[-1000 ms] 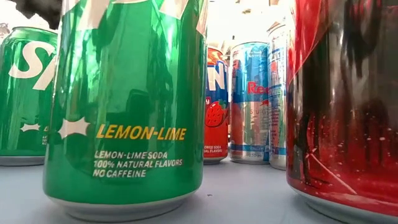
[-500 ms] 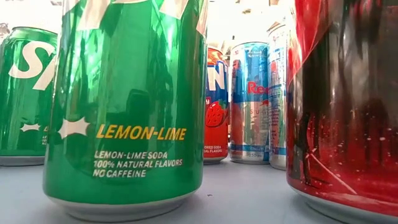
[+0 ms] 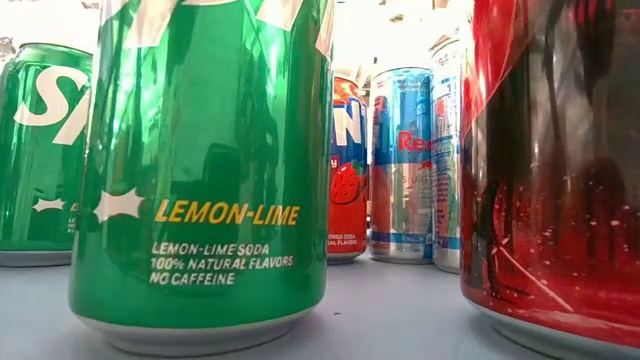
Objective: Place canned beverage on shelf
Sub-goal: Adjust the shelf
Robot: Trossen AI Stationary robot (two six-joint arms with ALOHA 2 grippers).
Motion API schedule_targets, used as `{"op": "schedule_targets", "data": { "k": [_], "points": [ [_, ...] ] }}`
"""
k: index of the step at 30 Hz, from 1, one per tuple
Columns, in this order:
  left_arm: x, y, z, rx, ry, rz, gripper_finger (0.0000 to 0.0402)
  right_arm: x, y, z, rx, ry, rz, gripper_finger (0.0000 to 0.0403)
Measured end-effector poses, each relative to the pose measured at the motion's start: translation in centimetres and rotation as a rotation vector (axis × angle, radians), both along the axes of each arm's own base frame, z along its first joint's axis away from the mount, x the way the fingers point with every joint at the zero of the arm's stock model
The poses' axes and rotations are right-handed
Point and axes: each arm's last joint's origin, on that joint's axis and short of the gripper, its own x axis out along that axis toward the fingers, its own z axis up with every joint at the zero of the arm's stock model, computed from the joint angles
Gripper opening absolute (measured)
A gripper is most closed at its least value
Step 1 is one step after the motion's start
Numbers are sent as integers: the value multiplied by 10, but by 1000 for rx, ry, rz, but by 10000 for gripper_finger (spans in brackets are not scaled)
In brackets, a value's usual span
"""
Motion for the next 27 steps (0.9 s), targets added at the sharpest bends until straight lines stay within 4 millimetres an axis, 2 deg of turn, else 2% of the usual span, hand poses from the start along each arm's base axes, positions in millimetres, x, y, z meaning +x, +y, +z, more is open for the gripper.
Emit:
{"op": "schedule_targets", "data": {
  "k": [5, 11, 16, 27],
  "points": [
    [2, -25, 4, 84, 115, 0, 0, 0, 0, 0, -1, 0, 0, 347],
    [8, -37, -15, 166, 245, 28, 0, 0, 0, 0, -23, 7, -1, 347],
    [11, -39, -24, 194, 308, 29, 0, 0, 0, 0, -25, 8, -1, 347],
    [0, -26, -32, 281, 443, 137, 0, 0, 0, 0, -25, 8, -2, 347]
  ]
}}
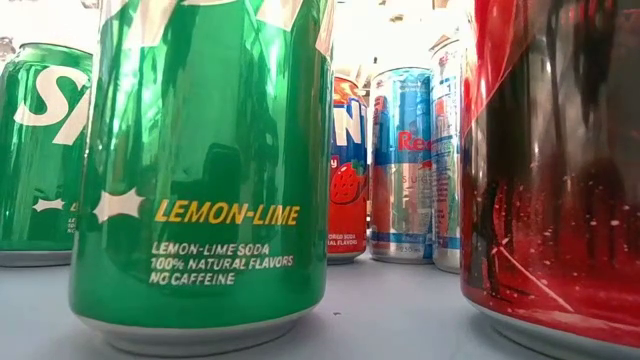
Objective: Place canned beverage on shelf
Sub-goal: Adjust the shelf
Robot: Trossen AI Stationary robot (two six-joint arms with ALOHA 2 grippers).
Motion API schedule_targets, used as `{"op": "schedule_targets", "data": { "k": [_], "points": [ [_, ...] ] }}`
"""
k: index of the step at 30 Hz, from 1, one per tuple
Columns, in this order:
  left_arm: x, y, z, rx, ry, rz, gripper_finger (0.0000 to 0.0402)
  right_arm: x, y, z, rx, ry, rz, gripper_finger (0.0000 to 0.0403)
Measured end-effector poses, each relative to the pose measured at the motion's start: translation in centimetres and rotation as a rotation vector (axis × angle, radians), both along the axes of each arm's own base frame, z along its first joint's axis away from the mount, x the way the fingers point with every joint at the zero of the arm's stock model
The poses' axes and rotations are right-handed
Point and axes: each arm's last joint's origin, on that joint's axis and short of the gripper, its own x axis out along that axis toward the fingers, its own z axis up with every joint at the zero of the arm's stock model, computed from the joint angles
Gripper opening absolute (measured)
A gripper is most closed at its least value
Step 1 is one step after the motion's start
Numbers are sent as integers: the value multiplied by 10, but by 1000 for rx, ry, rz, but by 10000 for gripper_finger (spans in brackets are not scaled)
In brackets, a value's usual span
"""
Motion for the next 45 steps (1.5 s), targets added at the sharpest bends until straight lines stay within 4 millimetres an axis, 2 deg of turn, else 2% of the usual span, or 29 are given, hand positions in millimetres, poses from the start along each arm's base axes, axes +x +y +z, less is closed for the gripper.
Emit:
{"op": "schedule_targets", "data": {
  "k": [12, 17, 19, 29, 35, 45],
  "points": [
    [-1, 3, 1, -6, 0, 16, 0, 0, 0, 0, -18, 6, -3, 347],
    [-5, -8, 24, -63, -219, -63, 0, 0, 0, 0, -18, 6, -2, 347],
    [-7, -11, 28, -65, -252, -70, 0, 0, 0, 0, -18, 6, -2, 347],
    [-5, -15, -8, -141, -215, -74, 0, 0, 0, 0, -25, 8, -3, 347],
    [-8, -7, -15, -81, -155, -39, 0, 0, 0, 0, -25, 8, -3, 347],
    [-4, 8, -14, 11, -151, 10, 0, 0, 0, 0, -25, 8, -3, 347]
  ]
}}
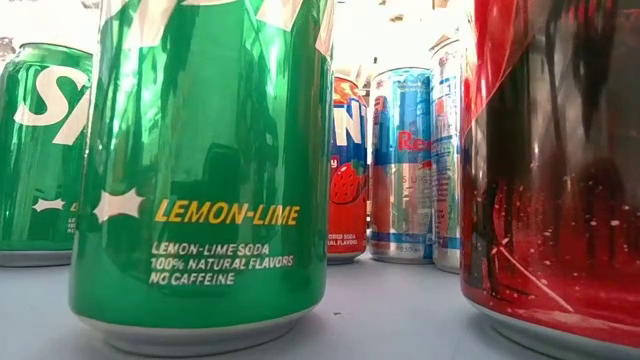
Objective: Place canned beverage on shelf
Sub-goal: Adjust the shelf, then put the orange soda can on the shelf aligned with other orange soda can
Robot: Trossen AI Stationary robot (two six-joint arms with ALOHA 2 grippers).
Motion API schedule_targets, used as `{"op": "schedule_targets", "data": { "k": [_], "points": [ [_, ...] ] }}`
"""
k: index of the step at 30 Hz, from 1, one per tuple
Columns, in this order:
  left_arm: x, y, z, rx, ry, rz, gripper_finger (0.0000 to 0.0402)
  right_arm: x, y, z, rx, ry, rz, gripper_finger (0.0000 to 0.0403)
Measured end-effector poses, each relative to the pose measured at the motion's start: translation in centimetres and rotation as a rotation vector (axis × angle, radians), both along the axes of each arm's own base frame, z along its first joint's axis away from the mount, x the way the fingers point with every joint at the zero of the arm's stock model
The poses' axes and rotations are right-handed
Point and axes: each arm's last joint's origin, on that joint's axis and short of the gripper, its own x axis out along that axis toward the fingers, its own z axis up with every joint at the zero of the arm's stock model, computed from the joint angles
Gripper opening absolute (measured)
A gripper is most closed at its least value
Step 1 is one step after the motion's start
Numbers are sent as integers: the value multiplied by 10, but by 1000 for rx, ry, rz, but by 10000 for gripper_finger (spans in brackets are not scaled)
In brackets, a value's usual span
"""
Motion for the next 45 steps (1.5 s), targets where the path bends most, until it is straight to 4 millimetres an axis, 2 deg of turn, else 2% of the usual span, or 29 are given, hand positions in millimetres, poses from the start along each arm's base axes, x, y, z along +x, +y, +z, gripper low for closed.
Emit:
{"op": "schedule_targets", "data": {
  "k": [5, 8, 12, 17, 20, 23, 28, 35, 40, 45],
  "points": [
    [3, 2, 2, -19, -24, -3, 0, 0, 0, 0, 0, 0, 0, 347],
    [6, -2, 6, -88, -57, -30, 0, 0, 0, 0, 0, 0, 0, 347],
    [6, -11, 29, -133, -114, -93, 0, 0, 0, 0, 0, 0, 0, 347],
    [13, -16, 59, -67, -228, -208, 4, 0, 0, 0, 0, 0, 1, 347],
    [20, -17, 68, 16, -295, -303, 20, 0, 0, 0, 0, 0, 0, 347],
    [24, -12, 72, 8, -327, -332, 50, 0, 0, 0, 13, -4, 1, 347],
    [33, -9, 68, -60, -316, -403, 114, 0, 0, 0, 17, -6, 2, 347],
    [61, -21, 44, -77, -256, -515, 198, 0, 0, 0, 18, -5, 6, 347],
    [81, -28, 23, -83, -210, -525, 233, 0, 0, 0, 17, -5, 7, 347],
    [103, -37, 9, -94, -153, -572, 247, 0, 0, 0, -1, 1, 7, 347]
  ]
}}
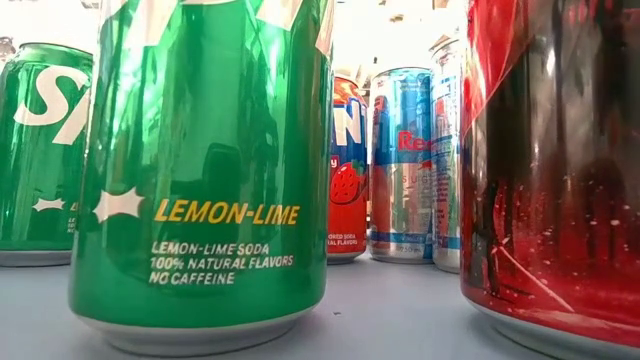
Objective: Place canned beverage on shelf
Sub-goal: Put the orange soda can on the shelf aligned with other orange soda can
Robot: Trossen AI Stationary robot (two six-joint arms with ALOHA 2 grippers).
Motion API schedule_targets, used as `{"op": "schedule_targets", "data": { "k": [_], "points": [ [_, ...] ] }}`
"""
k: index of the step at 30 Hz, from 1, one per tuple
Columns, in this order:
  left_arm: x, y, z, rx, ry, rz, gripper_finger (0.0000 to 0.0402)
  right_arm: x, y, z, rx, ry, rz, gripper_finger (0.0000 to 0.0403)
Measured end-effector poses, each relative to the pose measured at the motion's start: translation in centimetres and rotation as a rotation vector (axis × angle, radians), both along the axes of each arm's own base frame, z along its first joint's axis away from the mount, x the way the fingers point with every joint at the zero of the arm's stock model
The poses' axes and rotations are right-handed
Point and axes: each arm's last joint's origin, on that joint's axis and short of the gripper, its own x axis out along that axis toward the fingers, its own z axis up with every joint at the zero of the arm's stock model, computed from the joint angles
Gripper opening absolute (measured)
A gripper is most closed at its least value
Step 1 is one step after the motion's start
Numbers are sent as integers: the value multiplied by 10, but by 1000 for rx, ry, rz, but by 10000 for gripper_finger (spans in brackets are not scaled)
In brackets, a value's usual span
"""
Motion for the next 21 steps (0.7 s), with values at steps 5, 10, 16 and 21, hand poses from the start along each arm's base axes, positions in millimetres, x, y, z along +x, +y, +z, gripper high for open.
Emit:
{"op": "schedule_targets", "data": {
  "k": [5, 10, 16, 21],
  "points": [
    [20, -8, -5, 42, 20, -80, 250, 0, 0, 0, -3, 1, 0, 347],
    [32, -10, -5, 54, 31, -165, 250, 0, 0, 0, -3, 1, 1, 347],
    [36, -9, -8, 56, 88, -199, 250, 0, 0, 0, -3, 1, 2, 347],
    [36, -4, -9, 38, 106, -108, 250, 0, 0, 0, -3, 1, 2, 347]
  ]
}}
